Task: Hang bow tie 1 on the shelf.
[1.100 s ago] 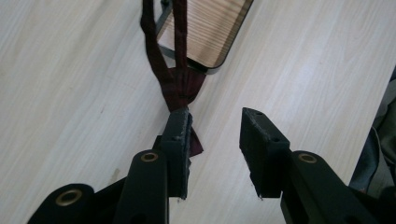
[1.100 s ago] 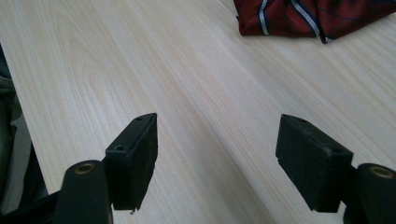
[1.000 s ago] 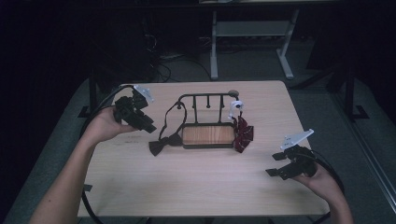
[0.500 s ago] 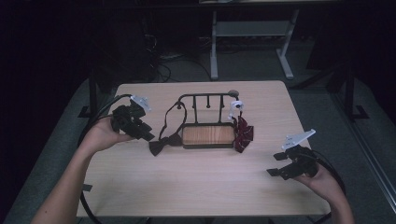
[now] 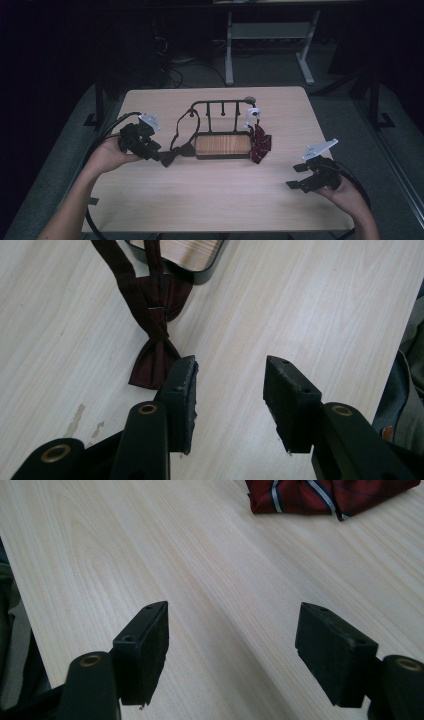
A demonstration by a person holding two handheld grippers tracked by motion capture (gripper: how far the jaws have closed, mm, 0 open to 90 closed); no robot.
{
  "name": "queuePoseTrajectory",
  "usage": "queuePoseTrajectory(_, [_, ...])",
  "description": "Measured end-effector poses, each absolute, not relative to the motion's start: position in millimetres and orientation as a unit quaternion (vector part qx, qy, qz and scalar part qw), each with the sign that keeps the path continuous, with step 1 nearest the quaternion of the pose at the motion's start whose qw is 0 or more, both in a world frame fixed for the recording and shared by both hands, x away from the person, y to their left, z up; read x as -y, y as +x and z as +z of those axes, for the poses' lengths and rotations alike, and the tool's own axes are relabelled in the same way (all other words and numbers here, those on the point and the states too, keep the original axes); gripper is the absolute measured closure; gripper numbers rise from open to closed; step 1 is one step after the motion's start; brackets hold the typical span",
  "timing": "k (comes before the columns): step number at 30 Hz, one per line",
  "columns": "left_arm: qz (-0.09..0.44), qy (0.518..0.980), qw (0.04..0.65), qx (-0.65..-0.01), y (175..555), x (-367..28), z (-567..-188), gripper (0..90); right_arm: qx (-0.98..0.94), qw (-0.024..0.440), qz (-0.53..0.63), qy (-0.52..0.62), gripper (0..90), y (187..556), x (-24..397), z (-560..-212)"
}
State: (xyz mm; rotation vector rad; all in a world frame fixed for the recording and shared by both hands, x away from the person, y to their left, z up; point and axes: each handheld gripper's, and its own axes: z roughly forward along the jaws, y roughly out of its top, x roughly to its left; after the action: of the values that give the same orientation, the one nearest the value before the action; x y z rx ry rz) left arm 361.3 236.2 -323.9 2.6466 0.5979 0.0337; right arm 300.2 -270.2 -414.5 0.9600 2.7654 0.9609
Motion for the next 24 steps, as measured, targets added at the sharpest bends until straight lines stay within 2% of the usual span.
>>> queuePoseTrajectory(24, [0.016,0.950,0.232,-0.210,343,-244,-346,50.9,-0.898,0.027,0.308,0.314,29.0,299,270,-415])
